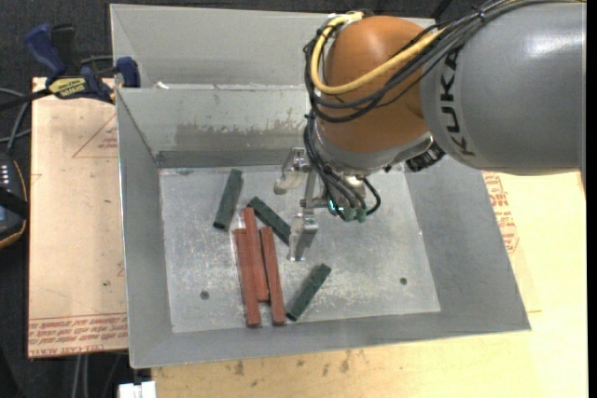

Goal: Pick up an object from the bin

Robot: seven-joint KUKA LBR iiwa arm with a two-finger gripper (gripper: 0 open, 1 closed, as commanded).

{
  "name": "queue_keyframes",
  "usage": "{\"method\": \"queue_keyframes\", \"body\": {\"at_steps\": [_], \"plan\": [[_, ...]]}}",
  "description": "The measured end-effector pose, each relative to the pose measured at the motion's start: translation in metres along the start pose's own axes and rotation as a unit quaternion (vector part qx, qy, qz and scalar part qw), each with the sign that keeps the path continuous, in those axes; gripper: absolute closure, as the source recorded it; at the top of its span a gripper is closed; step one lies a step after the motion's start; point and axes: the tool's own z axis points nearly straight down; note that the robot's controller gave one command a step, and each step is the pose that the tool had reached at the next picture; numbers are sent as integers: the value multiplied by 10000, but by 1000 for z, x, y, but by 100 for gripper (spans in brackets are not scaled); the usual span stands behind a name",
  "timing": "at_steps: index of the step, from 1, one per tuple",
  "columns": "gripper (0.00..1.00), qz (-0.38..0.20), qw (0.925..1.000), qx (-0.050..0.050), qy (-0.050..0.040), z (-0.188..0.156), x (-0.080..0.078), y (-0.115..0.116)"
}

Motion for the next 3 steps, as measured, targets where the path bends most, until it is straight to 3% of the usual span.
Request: {"method": "queue_keyframes", "body": {"at_steps": [1,2,3], "plan": [[0,14,10000,-5,-40,-4,-2,-1],[0,-1041,9945,-1,-78,41,18,8],[0,-2990,9542,6,-29,54,54,32]]}}
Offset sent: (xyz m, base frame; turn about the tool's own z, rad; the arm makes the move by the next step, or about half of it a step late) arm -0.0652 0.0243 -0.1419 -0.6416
